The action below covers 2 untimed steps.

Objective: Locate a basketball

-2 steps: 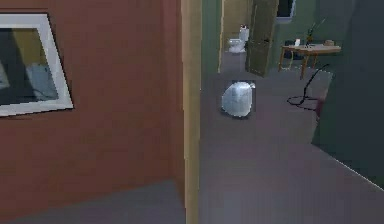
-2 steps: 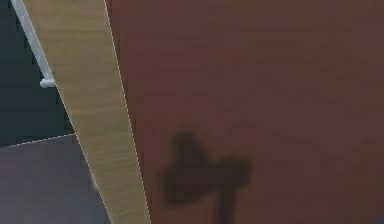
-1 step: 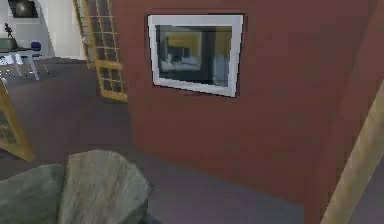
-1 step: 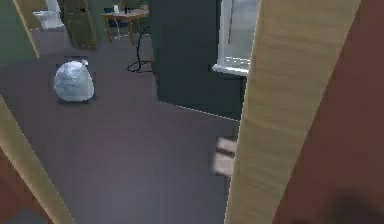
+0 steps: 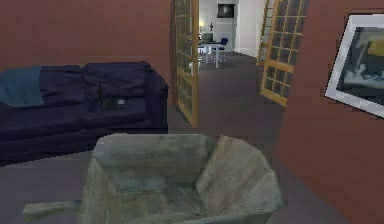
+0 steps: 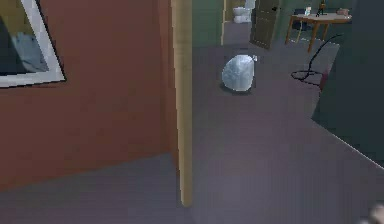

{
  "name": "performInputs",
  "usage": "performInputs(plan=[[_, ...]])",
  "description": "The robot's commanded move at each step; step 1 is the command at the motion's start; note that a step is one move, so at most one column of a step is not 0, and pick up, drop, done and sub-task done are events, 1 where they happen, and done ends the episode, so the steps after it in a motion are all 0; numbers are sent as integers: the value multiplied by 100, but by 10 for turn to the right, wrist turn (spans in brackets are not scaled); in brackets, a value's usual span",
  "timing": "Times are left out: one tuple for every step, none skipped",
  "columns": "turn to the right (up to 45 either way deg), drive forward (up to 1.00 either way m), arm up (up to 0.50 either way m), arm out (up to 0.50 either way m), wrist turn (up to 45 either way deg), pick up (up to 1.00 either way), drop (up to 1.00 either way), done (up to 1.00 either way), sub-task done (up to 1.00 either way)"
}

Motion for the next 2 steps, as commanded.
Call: performInputs(plan=[[-210, 0, 0, 0, 0, 0, 0, 0, 0], [-30, 0, 0, 0, 0, 0, 0, 0, 0]])
